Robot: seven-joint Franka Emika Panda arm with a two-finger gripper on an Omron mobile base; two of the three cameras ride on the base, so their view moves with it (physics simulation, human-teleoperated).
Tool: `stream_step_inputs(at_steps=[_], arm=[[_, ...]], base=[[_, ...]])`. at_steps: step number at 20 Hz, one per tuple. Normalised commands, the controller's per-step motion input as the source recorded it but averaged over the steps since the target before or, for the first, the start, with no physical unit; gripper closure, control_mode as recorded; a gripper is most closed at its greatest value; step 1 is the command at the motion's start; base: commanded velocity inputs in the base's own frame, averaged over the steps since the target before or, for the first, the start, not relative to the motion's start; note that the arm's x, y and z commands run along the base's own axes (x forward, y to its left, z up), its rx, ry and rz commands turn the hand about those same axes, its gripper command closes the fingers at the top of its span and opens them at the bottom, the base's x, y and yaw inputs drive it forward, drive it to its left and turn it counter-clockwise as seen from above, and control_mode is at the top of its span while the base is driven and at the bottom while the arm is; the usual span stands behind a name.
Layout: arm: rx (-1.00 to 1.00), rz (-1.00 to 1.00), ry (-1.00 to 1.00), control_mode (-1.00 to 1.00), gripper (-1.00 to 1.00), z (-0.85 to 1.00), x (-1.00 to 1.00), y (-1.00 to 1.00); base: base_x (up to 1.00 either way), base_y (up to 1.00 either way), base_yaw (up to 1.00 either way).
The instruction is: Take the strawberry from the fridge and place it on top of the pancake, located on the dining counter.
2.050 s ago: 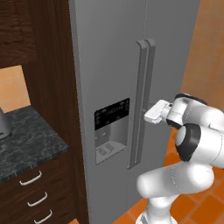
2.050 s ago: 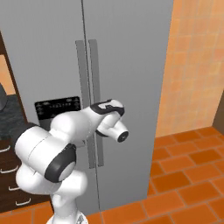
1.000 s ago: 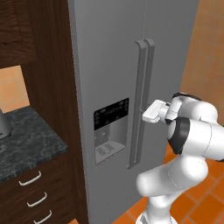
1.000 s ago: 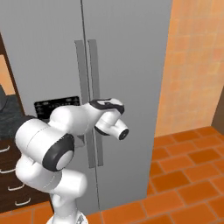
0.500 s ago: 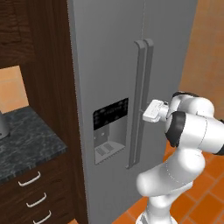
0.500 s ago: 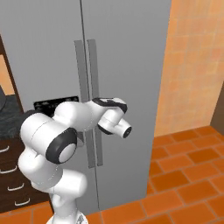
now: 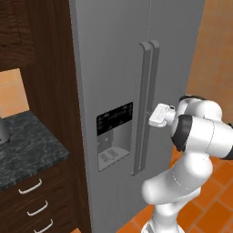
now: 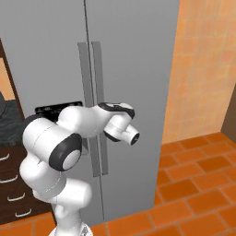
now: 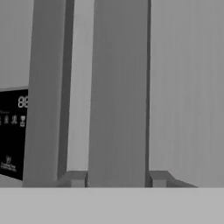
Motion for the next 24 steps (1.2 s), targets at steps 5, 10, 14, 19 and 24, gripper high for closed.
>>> stream_step_inputs(at_steps=[5, 10, 14, 19, 24], arm=[[0.00, 0.23, 0.00, -1.00, 1.00, 0.06, -0.32, -0.34], [0.00, 0.29, 0.00, -1.00, 1.00, 0.03, -0.65, -0.71], [0.00, 0.18, -0.04, -1.00, 1.00, 0.03, -0.78, -0.92], [0.00, 0.04, -0.05, -1.00, 1.00, 0.07, -0.49, -0.70], [0.00, -0.09, -0.03, -1.00, -1.00, 0.19, -0.18, -0.29]], base=[[0.00, 0.00, 0.00], [0.00, 0.00, 0.00], [0.00, 0.00, 0.00], [0.00, 0.00, 0.00], [0.00, 0.00, 0.00]])
